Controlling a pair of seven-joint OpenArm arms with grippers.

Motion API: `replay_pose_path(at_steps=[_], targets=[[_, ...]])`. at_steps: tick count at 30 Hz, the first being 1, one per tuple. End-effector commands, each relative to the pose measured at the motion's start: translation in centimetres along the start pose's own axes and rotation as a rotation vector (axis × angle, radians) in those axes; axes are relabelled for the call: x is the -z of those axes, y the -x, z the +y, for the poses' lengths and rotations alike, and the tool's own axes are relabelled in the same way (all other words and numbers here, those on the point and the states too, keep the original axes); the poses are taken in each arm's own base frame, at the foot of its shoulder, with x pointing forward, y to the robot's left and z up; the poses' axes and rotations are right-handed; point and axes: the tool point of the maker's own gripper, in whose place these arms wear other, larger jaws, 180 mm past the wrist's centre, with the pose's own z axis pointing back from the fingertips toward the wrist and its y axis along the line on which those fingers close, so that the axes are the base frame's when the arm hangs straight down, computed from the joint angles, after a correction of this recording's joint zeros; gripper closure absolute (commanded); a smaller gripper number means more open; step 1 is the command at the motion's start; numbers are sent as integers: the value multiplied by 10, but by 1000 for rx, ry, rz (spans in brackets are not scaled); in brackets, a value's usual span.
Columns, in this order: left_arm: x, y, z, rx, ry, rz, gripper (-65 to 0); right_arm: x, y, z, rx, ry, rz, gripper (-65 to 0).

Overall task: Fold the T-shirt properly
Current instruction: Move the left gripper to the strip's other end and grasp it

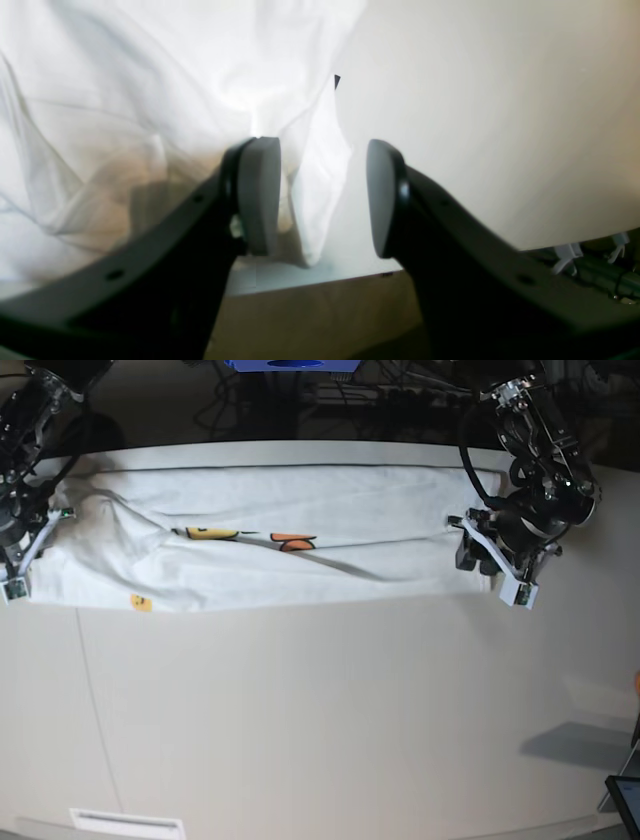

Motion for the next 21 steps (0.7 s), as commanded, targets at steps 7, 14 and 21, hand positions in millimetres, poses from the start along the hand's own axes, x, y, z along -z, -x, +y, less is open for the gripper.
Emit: replay_pose_path(at_steps=[7, 14, 21], targets=[[-1, -5, -23, 224, 89, -42, -5, -4, -19, 3, -18, -4, -150, -20], [3, 2, -58, 280, 180, -130, 0, 1, -17, 25, 12, -65, -224, -1], [17, 32, -91, 480, 154, -105, 0, 22, -3, 48, 79, -149, -253, -1]])
